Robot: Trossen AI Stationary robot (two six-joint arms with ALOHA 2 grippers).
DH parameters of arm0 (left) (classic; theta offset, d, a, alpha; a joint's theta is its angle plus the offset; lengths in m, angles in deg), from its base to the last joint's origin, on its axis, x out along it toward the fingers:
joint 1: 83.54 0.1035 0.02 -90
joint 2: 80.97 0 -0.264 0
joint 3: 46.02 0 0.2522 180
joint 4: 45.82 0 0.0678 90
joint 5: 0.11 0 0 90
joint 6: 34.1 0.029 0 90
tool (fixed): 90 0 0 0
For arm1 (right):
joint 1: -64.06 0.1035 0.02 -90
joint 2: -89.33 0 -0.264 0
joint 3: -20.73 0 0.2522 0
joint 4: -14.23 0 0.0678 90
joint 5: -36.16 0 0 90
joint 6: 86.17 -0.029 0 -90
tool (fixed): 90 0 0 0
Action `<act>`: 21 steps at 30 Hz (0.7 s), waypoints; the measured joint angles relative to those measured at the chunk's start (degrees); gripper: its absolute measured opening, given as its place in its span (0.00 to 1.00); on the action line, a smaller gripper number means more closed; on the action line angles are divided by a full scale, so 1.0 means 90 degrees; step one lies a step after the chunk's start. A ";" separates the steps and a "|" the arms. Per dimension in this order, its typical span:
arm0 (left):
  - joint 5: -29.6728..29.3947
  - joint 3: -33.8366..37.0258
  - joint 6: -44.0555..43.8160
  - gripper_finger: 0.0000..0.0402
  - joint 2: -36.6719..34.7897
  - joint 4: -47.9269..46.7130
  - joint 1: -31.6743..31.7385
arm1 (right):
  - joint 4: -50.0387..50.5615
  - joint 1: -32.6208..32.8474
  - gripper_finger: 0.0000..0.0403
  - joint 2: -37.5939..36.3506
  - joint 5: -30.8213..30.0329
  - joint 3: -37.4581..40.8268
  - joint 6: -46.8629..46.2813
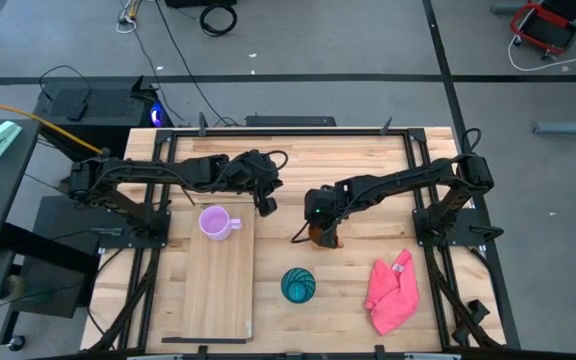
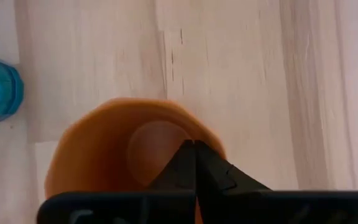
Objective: Stack small to large cups/mugs on shelf
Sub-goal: Put the orange mug on the shelf, then put the orange cup on the shelf
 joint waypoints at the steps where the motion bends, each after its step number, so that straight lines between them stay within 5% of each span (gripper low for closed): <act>1: 0.0005 0.0000 -0.0035 0.08 -0.0001 0.0000 -0.0002 | 0.0000 0.0000 0.01 0.0000 0.0000 0.0000 0.0007; 10: 0.0769 0.0000 -0.0170 0.10 0.0002 0.0307 -0.0158 | 0.0141 0.0000 0.01 -0.0482 0.0017 -0.0005 -0.0025; 21: 0.1456 0.0000 -0.0114 0.11 0.0002 0.1057 -0.0671 | 0.1112 0.0002 0.01 -0.2322 -0.0168 -0.0007 -0.1115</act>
